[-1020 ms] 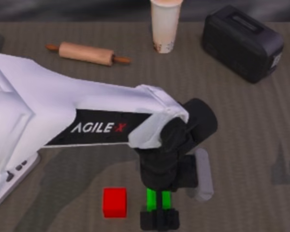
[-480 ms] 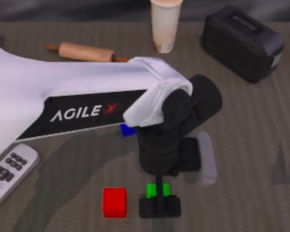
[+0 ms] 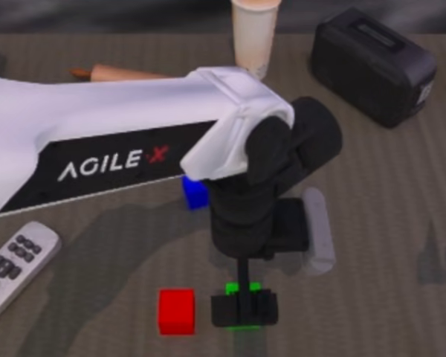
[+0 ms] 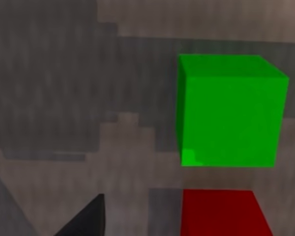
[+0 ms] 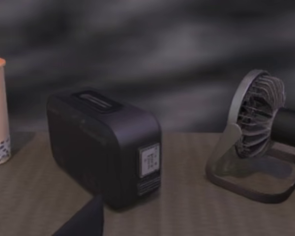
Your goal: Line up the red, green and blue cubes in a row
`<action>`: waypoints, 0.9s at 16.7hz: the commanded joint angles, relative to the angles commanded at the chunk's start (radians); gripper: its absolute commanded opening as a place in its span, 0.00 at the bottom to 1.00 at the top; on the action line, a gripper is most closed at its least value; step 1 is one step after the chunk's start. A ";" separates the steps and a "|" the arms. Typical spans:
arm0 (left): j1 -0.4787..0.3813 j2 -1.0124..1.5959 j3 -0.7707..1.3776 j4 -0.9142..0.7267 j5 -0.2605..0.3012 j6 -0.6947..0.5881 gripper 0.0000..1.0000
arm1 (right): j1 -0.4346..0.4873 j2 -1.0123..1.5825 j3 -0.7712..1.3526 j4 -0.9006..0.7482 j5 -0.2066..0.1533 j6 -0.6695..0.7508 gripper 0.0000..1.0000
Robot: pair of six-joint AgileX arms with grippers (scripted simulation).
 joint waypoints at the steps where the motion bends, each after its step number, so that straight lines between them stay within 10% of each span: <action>1: 0.008 0.012 0.013 -0.005 0.000 0.003 1.00 | 0.000 0.000 0.000 0.000 0.000 0.000 1.00; 15: 0.376 0.440 0.639 -0.209 0.002 0.098 1.00 | 0.000 0.000 0.000 0.000 0.000 0.000 1.00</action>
